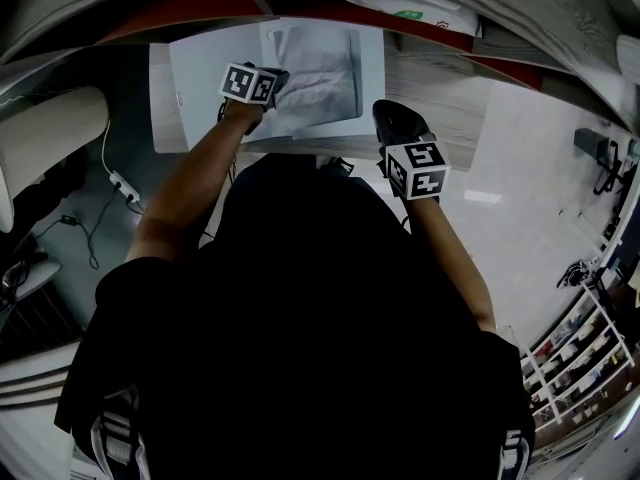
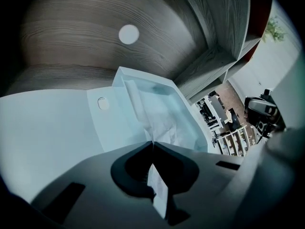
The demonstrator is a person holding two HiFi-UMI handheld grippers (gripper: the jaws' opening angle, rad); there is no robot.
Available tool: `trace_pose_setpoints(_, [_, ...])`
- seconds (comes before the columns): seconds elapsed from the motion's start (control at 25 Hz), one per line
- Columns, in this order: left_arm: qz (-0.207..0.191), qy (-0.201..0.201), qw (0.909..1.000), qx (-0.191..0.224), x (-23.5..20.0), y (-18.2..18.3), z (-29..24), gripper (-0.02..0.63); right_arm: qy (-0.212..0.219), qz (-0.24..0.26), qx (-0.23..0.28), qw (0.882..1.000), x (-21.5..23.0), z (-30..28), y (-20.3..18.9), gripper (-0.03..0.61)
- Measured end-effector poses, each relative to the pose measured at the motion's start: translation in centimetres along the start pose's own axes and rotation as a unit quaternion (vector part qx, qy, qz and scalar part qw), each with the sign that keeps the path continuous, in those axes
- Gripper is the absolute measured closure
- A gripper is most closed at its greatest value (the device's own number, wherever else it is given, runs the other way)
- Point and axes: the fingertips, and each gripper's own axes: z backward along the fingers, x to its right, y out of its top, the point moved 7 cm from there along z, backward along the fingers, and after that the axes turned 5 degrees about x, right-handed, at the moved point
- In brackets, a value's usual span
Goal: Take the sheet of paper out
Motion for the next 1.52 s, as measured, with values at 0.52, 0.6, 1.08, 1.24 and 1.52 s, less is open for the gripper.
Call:
trace_pose_setpoints(0.52, [0.009,0.01,0.9998,0.014,-0.6,-0.7,3.4,0.597,0.008,0.017,0.012,1.0,-0.6,0.1,1.2,0.556])
trace_pose_setpoints(0.6, [0.009,0.01,0.9998,0.017,-0.6,-0.7,3.9,0.597,0.009,0.021,0.016,1.0,-0.6,0.2,1.5,0.556])
trace_pose_setpoints(1.08, [0.013,0.017,0.9991,0.037,-0.2,-1.6,7.5,0.597,0.009,0.036,0.026,0.999,-0.3,1.2,2.0,0.555])
trace_pose_setpoints(1.24, [0.011,0.019,0.9988,0.045,0.2,-1.9,8.5,0.597,0.011,0.038,0.024,0.999,-0.4,1.6,2.0,0.556])
trace_pose_setpoints(1.52, [0.017,0.025,0.9975,0.064,1.5,-2.3,10.0,0.597,0.016,0.044,0.043,0.998,-0.5,2.4,2.6,0.555])
